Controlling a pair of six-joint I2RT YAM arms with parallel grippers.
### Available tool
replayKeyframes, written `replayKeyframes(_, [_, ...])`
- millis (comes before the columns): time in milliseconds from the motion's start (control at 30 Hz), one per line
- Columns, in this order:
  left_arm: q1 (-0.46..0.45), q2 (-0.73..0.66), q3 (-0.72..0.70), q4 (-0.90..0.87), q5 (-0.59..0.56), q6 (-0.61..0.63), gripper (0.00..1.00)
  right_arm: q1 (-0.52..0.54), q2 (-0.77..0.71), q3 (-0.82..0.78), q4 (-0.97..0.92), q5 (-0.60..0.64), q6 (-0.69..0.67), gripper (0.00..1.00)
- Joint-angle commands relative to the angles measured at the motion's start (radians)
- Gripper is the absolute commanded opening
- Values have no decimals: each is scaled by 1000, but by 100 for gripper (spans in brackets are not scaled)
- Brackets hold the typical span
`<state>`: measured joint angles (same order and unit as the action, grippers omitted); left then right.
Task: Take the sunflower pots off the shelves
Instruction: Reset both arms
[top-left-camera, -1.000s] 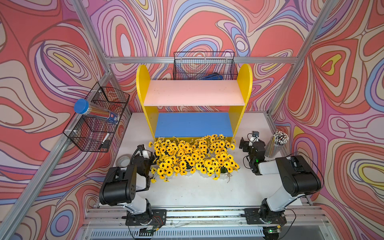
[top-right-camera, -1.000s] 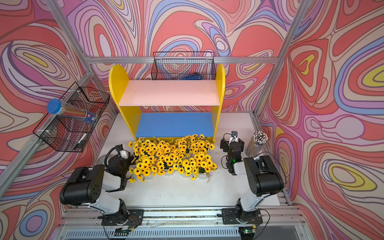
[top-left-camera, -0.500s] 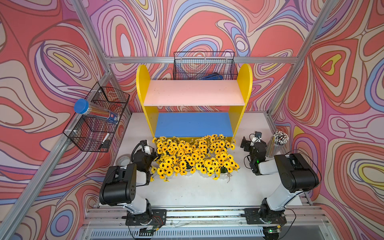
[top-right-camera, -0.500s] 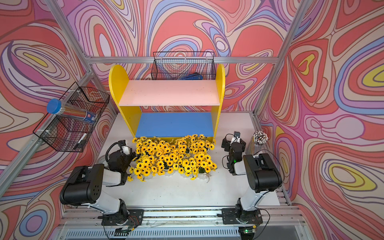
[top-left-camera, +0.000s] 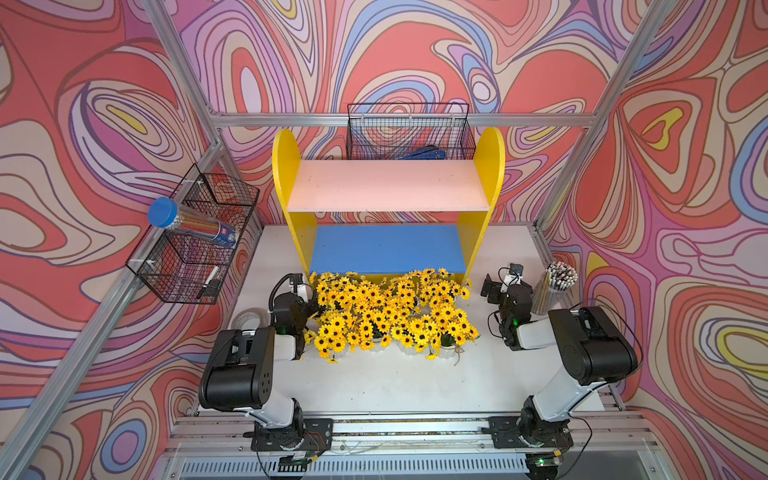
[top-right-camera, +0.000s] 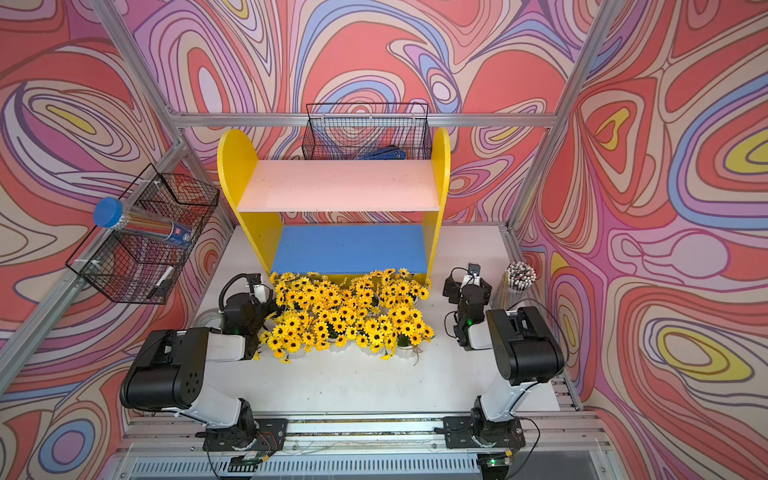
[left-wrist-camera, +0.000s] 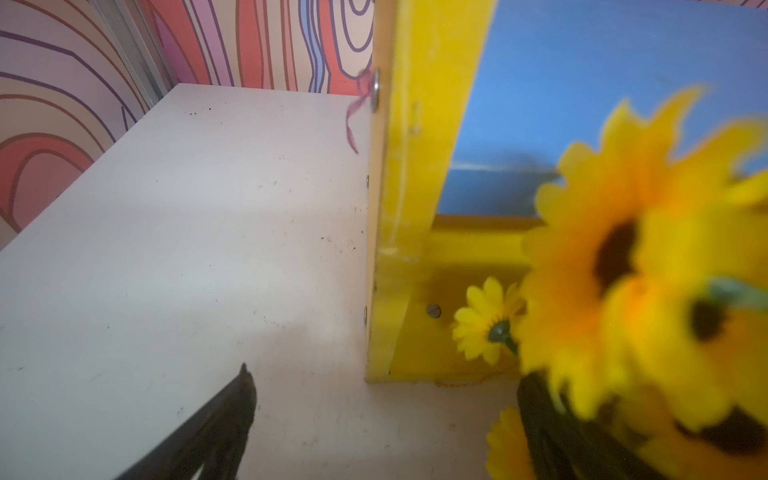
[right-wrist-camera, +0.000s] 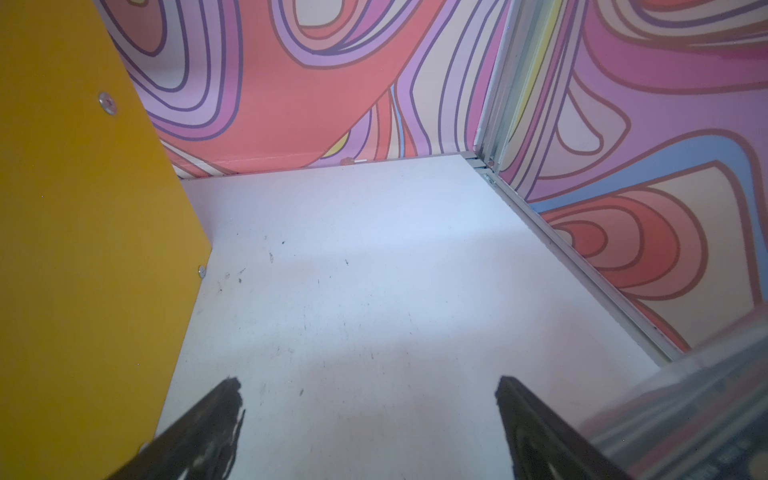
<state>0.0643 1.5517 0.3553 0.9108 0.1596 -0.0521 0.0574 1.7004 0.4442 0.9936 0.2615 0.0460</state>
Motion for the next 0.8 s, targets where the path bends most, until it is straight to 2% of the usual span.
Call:
replayKeyframes(0, [-8,-14,11,-11,0,23,100,-7,11,11,-7,6,6,98])
replayKeyframes(767, [-9,-14,13,-15,-2,24,100,-7,11,11,-7,7,6,98])
